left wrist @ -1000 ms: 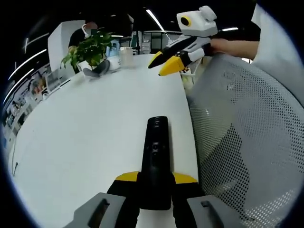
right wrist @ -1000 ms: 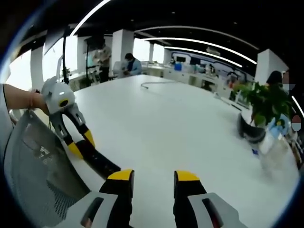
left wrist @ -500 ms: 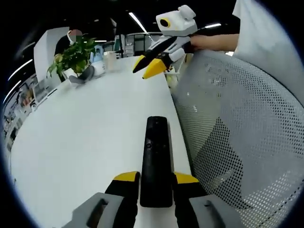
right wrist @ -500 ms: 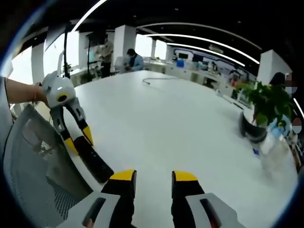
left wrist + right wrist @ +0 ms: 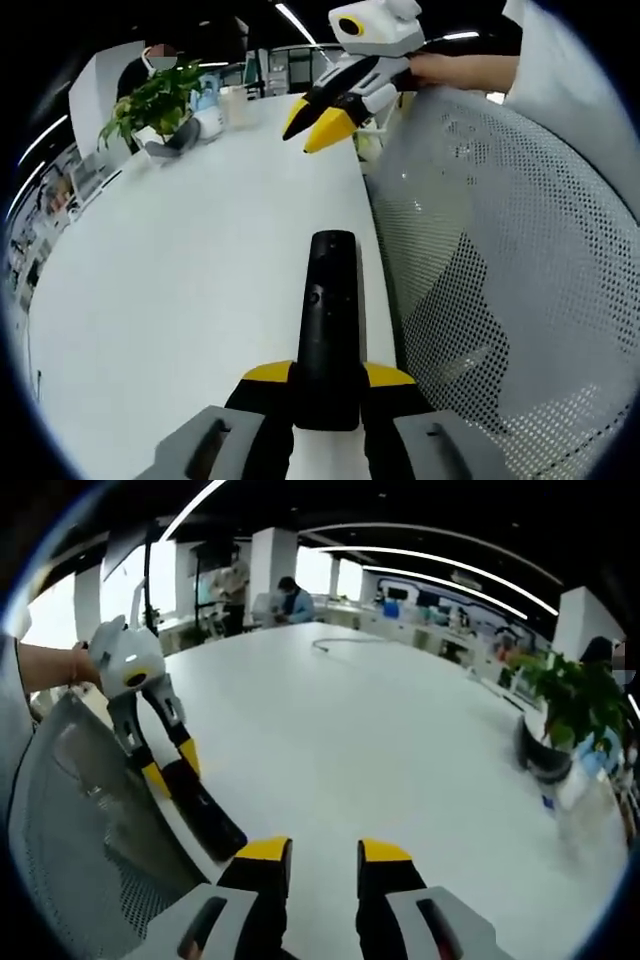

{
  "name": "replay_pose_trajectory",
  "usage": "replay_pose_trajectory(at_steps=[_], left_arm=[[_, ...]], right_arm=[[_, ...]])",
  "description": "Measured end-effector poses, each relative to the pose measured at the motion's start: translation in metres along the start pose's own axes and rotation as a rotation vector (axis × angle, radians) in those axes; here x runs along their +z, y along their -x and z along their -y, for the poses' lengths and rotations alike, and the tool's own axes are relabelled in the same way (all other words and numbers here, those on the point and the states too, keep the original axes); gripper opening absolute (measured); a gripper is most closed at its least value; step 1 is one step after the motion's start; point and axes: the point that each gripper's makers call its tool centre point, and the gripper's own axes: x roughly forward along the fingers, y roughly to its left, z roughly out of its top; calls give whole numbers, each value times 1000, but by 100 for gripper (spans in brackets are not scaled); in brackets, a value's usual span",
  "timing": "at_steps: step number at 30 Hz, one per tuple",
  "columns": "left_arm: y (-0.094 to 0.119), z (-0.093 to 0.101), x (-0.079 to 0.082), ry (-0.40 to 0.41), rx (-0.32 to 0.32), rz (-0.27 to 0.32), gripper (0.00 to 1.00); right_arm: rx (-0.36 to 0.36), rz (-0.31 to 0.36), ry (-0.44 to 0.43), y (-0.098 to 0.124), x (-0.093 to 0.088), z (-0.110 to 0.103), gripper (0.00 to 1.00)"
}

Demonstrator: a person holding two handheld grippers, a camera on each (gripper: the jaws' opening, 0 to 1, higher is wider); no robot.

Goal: Press the specified remote control buttons in sequence, fully releasing each button before pressing the next.

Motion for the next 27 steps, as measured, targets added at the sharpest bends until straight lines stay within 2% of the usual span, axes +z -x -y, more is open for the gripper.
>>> replay_pose_trajectory(at_steps=[4,11,15,18,20,21,25,27], left_arm=[[-1,1,-1,21,14,-31,24],[-2,4,-3,12,18,-81,24],[-2,6,-4,8,14,-88,24],[-2,4,-4,38,13,-78,24],[-3,4,-4,33,13,-82,24],[-2,4,-4,36,13,-87,24],[-3,4,-4,25,9,-102,24],[-3,4,-4,27,9,-103,24]], right_arm=[[19,-7,8,-1,-1,-4,22],[76,-46,59,-5,-5,-18,19],[134,-77,73,-7,-9,-29,15],[192,-139,62,-9,-19,-38,13],[217,-144,64,-9,-19,-43,11],[256,-153,61,-8,-20,-49,10],[282,-187,86,-9,-23,-55,4],[319,-212,76,-10,-26,-61,3]])
